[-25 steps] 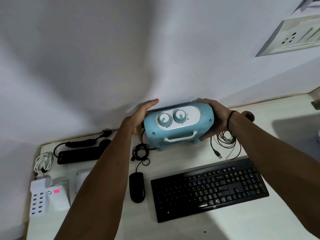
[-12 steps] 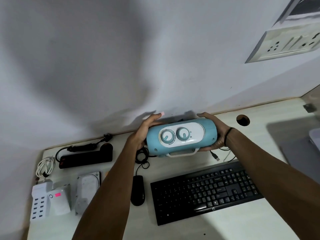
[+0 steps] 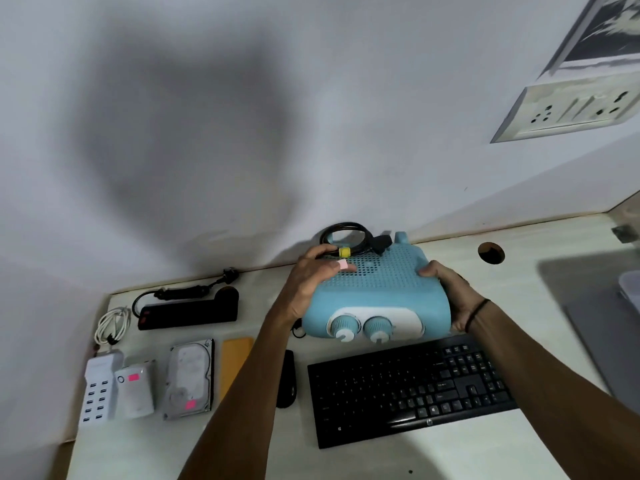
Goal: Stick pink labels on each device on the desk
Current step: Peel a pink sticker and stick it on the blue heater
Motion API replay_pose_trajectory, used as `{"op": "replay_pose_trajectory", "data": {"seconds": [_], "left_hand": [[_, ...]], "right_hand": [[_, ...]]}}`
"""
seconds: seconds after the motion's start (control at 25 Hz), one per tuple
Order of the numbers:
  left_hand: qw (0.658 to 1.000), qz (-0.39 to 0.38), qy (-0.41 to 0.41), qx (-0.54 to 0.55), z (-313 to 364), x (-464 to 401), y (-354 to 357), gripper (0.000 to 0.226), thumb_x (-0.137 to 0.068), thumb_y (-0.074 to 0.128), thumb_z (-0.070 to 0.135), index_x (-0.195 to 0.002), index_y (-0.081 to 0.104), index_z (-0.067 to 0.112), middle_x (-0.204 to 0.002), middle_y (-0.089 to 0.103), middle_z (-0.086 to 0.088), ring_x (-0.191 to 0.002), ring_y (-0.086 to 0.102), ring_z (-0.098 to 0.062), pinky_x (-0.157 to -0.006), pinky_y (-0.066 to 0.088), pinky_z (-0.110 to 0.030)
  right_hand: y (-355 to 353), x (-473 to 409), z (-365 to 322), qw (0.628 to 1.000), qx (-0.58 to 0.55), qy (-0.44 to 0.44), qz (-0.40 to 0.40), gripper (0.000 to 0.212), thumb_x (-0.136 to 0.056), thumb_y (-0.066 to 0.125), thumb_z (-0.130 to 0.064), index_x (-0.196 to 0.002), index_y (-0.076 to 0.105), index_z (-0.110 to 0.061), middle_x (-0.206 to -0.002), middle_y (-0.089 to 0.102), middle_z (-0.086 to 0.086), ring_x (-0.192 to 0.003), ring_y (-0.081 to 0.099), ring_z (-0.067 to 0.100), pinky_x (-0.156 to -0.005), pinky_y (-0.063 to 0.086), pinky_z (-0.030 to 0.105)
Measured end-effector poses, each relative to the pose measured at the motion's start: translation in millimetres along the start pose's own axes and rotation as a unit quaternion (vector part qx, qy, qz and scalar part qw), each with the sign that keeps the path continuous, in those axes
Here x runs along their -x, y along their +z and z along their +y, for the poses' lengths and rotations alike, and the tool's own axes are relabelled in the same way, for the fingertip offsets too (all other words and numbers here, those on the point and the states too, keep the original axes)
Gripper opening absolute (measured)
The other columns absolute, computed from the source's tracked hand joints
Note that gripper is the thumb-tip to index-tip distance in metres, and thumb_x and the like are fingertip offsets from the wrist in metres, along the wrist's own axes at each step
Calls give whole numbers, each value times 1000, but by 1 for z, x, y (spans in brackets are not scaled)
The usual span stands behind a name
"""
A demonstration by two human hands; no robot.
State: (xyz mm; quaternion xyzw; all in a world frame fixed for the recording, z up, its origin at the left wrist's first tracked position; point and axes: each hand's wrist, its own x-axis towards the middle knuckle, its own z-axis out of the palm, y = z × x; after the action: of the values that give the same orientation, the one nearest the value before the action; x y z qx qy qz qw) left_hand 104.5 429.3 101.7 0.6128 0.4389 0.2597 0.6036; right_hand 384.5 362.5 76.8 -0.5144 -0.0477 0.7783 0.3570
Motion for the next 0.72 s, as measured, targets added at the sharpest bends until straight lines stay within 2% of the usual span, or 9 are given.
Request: {"op": "replay_pose_trajectory", "data": {"seconds": [0.04, 0.08, 0.2, 0.24, 0.36, 0.48, 0.6, 0.64, 0.72], "left_hand": [[999, -2, 30, -41, 7, 4, 1, 65, -77, 54, 51, -113, 75, 1, -136, 60, 1, -124, 54, -2, -102, 39, -13], [996, -10, 57, -65, 9, 11, 3, 61, -77, 53, 49, -110, 78, 4, -141, 54, -2, -126, 51, -2, -98, 39, -12], [979, -8, 156, -134, 20, 34, 6, 50, -77, 55, 45, -109, 80, 15, -144, 49, -3, -137, 44, -18, -113, 33, -31], [973, 1, 180, -145, 24, 41, 8, 47, -77, 56, 43, -108, 80, 16, -144, 49, -4, -138, 43, -23, -116, 31, -37], [968, 19, 212, -130, 43, 68, 6, 39, -76, 60, 35, -104, 80, 18, -139, 54, -4, -136, 45, -29, -113, 36, -46], [966, 23, 234, -108, 68, 89, 5, 38, -77, 63, 36, -103, 80, 14, -131, 61, -6, -138, 45, -28, -113, 38, -44], [959, 38, 246, -136, 90, 104, 5, 44, -77, 69, 40, -109, 78, 12, -129, 61, -5, -142, 42, -23, -114, 36, -30], [954, 42, 251, -157, 94, 109, 4, 45, -78, 70, 41, -112, 77, 13, -130, 60, -4, -143, 40, -21, -115, 35, -29], [947, 55, 252, -193, 100, 125, 5, 45, -78, 71, 44, -115, 76, 18, -134, 58, 0, -148, 34, -19, -117, 32, -37]], "right_hand": [[-1, 4, 5, 1000, -12, 2, -9, 56, -82, 60, -31, -132, 61, -7, -121, 67, 19, -104, 65, 36, -94, 49, 49], [1, 9, 9, 999, -26, -4, -24, 51, -85, 61, -33, -130, 64, -8, -121, 67, 18, -106, 64, 36, -97, 48, 50], [9, 27, 13, 997, -25, -55, -57, 39, -87, 66, -32, -118, 72, -10, -117, 71, 18, -102, 69, 35, -86, 57, 48], [13, 34, 13, 995, -20, -73, -68, 46, -79, 74, -27, -121, 69, -8, -118, 70, 19, -102, 69, 36, -84, 58, 49], [22, 52, 15, 987, 4, -119, -104, 88, -51, 91, -19, -132, 59, -4, -121, 67, 21, -103, 68, 38, -84, 57, 50], [33, 75, 10, 972, 29, -199, -120, 96, -42, 94, -19, -130, 58, -6, -118, 68, 21, -98, 70, 37, -77, 59, 48], [47, 94, 9, 960, 21, -247, -131, 96, -43, 92, -18, -132, 57, -5, -117, 68, 20, -96, 71, 36, -73, 59, 47], [53, 98, 13, 955, 24, -260, -138, 92, -48, 89, -16, -133, 56, -4, -119, 67, 20, -98, 70, 36, -75, 58, 47], [64, 108, 25, 945, 19, -289, -152, 81, -61, 77, -13, -137, 52, -3, -125, 63, 22, -104, 67, 38, -79, 57, 49]]}}
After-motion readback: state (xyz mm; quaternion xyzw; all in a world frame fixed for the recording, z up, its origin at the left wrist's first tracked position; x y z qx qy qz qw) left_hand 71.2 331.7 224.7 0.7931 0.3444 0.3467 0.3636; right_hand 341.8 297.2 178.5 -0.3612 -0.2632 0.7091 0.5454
